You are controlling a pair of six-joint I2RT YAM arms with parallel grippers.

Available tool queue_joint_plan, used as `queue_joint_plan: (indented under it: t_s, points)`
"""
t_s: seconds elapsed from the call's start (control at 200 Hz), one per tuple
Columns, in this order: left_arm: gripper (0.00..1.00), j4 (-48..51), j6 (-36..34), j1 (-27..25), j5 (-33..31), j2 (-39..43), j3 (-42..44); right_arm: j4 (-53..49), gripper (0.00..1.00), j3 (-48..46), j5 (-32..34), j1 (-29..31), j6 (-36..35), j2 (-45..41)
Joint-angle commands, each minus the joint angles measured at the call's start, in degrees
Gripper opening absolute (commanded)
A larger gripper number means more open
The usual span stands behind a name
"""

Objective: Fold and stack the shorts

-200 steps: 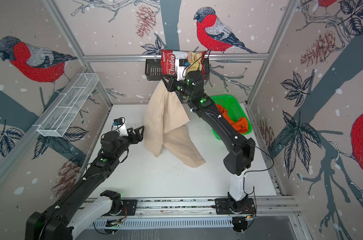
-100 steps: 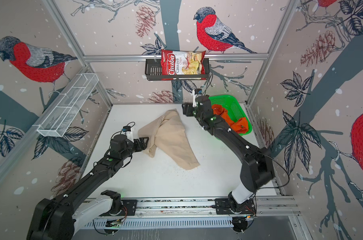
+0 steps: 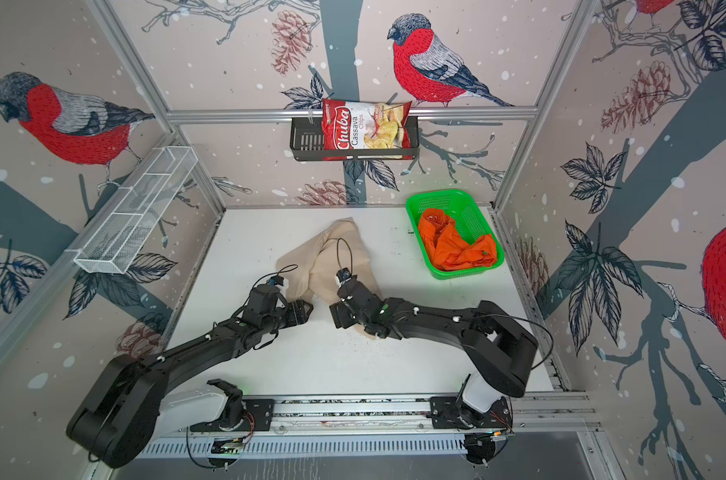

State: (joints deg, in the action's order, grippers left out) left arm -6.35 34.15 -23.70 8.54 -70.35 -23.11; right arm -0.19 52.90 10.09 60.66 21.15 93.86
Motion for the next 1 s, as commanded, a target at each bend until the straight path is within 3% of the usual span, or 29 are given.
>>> queue_joint_plan:
  t_s: [0.0,0.215,0.325,0.52,0.58,0.625,0.871,0.996]
  points:
    - [0.78,-0.9,0.5,0.0,-1.9,-2.2,-1.6,0.2,0.81,2.1,5.1,1.7,-1.2,3.9]
    - [0.77,-1.2,2.0,0.1,-8.0,-4.6,-3.1,-0.8,0.82,4.6,13.9,2.8,-0.5,10.0]
    - [0.65,-1.1,2.5,0.1,-9.6,-5.9,-4.1,0.2,0.79,4.5,17.2,2.5,-0.2,12.0]
    - [0.32,-0.9,1.9,0.1,-10.0,-4.9,-4.4,4.7,0.39,2.9,19.4,1.3,-0.5,13.2]
    - [0.22,0.3,1.3,0.1,-9.8,-3.8,-4.9,5.7,0.21,2.4,18.5,0.8,-1.1,12.3]
    - [0.16,1.7,0.6,0.1,-9.5,-2.9,-5.6,6.1,0.12,2.1,18.0,0.4,-1.5,11.4]
    - [0.0,8.7,-3.2,0.2,-4.1,7.5,-10.4,3.6,0.01,3.0,17.7,-3.1,-7.3,-0.7]
    - [0.0,10.9,-5.1,0.6,1.0,13.5,-12.9,1.2,0.0,5.6,13.4,-7.9,-12.1,-8.4]
